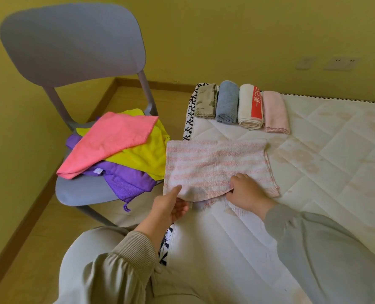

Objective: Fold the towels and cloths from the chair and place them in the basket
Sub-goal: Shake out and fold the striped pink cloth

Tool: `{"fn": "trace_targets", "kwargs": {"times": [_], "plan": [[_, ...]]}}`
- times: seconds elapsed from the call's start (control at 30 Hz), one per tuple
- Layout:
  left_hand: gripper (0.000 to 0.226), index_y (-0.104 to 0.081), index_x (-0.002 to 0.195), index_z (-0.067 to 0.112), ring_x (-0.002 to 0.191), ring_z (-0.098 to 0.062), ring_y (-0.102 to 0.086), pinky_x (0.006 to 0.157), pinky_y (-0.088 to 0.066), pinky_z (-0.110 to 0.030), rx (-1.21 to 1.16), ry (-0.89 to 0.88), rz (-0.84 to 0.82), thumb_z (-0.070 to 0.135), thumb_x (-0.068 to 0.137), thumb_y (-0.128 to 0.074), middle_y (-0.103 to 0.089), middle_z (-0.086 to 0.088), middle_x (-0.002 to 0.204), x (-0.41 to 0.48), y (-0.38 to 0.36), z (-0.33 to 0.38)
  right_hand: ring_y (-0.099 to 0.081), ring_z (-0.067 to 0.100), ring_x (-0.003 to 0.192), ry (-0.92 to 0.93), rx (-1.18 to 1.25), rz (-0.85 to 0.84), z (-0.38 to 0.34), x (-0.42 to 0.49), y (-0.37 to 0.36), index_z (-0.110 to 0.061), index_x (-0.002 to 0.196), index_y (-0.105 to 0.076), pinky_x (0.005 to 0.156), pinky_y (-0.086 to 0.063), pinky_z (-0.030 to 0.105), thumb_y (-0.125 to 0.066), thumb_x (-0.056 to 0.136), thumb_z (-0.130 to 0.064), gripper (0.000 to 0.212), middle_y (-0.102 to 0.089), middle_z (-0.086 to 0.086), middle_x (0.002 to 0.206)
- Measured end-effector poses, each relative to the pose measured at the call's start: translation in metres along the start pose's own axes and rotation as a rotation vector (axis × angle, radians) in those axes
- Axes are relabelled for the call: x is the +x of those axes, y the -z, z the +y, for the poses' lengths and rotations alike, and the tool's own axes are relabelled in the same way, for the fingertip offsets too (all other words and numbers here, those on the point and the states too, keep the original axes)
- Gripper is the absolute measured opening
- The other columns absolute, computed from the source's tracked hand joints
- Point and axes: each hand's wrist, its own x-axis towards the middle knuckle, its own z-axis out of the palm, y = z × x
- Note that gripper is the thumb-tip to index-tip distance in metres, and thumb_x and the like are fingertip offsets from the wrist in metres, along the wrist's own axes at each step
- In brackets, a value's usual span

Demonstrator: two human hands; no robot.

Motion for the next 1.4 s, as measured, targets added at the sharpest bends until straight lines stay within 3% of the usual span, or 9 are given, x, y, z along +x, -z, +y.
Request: {"fn": "trace_targets", "kwargs": {"times": [0.17, 0.43, 0.63, 0.73, 0.87, 0.93, 1.13, 1.3, 1.4], "plan": [[0.014, -0.054, 0.086, -0.006, 0.044, -0.024, -0.061, 0.054, -0.056, -0.034, -0.022, -0.031, 0.069, 0.006, 0.09, -0.06, -0.064, -0.016, 0.053, 0.008, -0.014, 0.001, -0.044, 0.02, 0.093, -0.016, 0.046, -0.072, 0.002, 0.004, 0.005, -0.013, 0.084, -0.046, 0.079, -0.038, 0.029, -0.055, 0.082, -0.024, 0.015, -0.047, 0.002, 0.096], [0.014, -0.063, 0.084, 0.004, 0.084, -0.028, -0.064, 0.083, -0.053, -0.04, -0.17, -0.255, 0.081, 0.008, 0.074, -0.072, -0.065, -0.014, 0.087, 0.004, -0.019, 0.005, -0.046, 0.022, 0.086, -0.077, 0.157, -0.119, 0.007, 0.014, 0.004, -0.014, 0.074, -0.045, 0.075, -0.039, 0.033, -0.06, 0.077, -0.02, 0.016, -0.047, 0.003, 0.09], [0.017, -0.058, 0.103, 0.006, 0.085, -0.025, -0.065, 0.062, -0.059, -0.027, -0.429, -0.129, -0.089, -0.003, 0.088, -0.059, -0.066, -0.012, 0.096, 0.0, -0.008, -0.004, -0.043, 0.019, 0.088, -0.006, 0.054, -0.059, 0.005, 0.008, 0.0, -0.014, 0.082, -0.046, 0.075, -0.038, 0.029, -0.056, 0.082, -0.022, 0.013, -0.046, 0.0, 0.092], [0.016, -0.058, 0.102, 0.006, 0.084, -0.028, -0.065, 0.058, -0.059, -0.029, -0.359, -0.092, -0.04, -0.002, 0.088, -0.061, -0.066, -0.015, 0.098, 0.004, -0.003, -0.006, -0.044, 0.019, 0.091, 0.093, -0.027, 0.118, 0.006, -0.008, -0.011, -0.014, 0.092, -0.051, 0.077, -0.036, 0.027, -0.053, 0.086, -0.014, 0.007, -0.049, -0.001, 0.096], [0.021, -0.054, 0.104, -0.002, 0.076, -0.028, -0.062, 0.048, -0.056, -0.025, -0.338, -0.049, 0.013, -0.014, 0.087, -0.052, -0.062, -0.019, 0.093, 0.006, 0.006, -0.009, -0.057, 0.022, 0.081, 0.245, -0.128, 0.383, 0.023, -0.035, -0.031, -0.011, 0.092, -0.065, 0.069, -0.052, 0.03, -0.066, 0.063, 0.011, 0.036, -0.059, 0.0, 0.088], [0.018, -0.055, 0.1, -0.002, 0.072, -0.027, -0.062, 0.048, -0.056, -0.025, -0.266, -0.04, -0.011, -0.014, 0.086, -0.053, -0.062, -0.018, 0.087, 0.007, 0.012, -0.007, -0.054, 0.02, 0.077, 0.321, -0.147, 0.473, 0.035, -0.04, -0.033, -0.01, 0.089, -0.067, 0.064, -0.052, 0.03, -0.059, 0.064, 0.01, 0.033, -0.059, 0.001, 0.083], [0.02, -0.057, 0.086, 0.002, 0.066, -0.025, -0.062, 0.047, -0.056, -0.024, -0.019, -0.022, -0.02, -0.017, 0.082, -0.055, -0.063, -0.017, 0.081, 0.005, 0.02, -0.003, -0.04, 0.018, 0.076, 0.429, -0.149, 0.525, 0.04, -0.042, -0.028, -0.005, 0.084, -0.066, 0.067, -0.033, 0.026, -0.05, 0.067, 0.009, 0.027, -0.055, 0.005, 0.078], [0.017, -0.058, 0.086, 0.003, 0.058, -0.022, -0.064, 0.044, -0.053, -0.023, 0.15, -0.03, -0.008, -0.013, 0.082, -0.06, -0.065, -0.017, 0.079, 0.006, 0.023, -0.001, -0.045, 0.02, 0.075, 0.394, -0.078, 0.504, 0.037, -0.047, -0.033, -0.009, 0.081, -0.063, 0.063, -0.045, 0.03, -0.045, 0.065, 0.005, 0.027, -0.055, 0.004, 0.079], [0.016, -0.063, 0.091, 0.006, 0.058, -0.018, -0.061, 0.055, -0.055, -0.03, 0.426, -0.209, 0.148, 0.016, 0.08, -0.071, -0.066, -0.009, 0.072, 0.013, 0.026, -0.006, -0.048, 0.019, 0.08, 0.35, -0.109, 0.434, 0.042, -0.055, -0.036, -0.011, 0.088, -0.064, 0.064, -0.052, 0.038, -0.044, 0.071, -0.009, 0.027, -0.055, 0.002, 0.086]]}}
